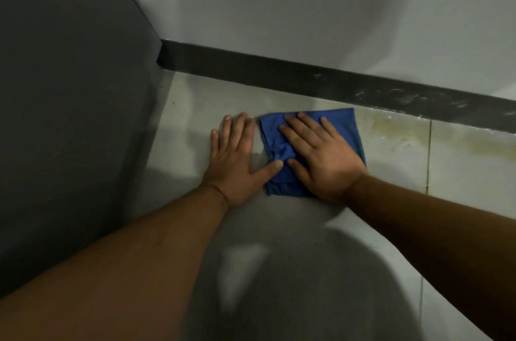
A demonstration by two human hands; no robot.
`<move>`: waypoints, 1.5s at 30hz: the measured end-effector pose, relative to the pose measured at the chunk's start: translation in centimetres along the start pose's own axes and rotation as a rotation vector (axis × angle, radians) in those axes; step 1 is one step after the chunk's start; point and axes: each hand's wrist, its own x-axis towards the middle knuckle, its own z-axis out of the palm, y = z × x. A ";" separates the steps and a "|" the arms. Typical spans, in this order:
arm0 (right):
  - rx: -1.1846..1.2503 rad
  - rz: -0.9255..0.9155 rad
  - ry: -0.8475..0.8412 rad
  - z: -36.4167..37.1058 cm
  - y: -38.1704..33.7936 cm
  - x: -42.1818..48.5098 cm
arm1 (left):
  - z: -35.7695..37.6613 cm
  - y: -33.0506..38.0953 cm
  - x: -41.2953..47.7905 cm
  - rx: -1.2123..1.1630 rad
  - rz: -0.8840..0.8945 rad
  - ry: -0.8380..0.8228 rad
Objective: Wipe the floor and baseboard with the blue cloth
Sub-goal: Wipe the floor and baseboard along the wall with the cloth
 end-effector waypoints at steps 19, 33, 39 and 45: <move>0.036 0.199 0.085 3.3 -2.9 -5.8 | 2.3 5.2 0.3 0.130 0.096 0.243; 0.116 0.579 0.167 0.7 4.1 -3.5 | 4.0 7.9 1.3 0.096 0.220 0.251; 0.047 0.356 0.115 1.5 4.4 -6.7 | 4.1 8.0 1.2 0.120 0.219 0.263; 0.077 0.537 0.151 1.9 5.9 -8.5 | 4.3 8.1 1.3 0.137 0.217 0.254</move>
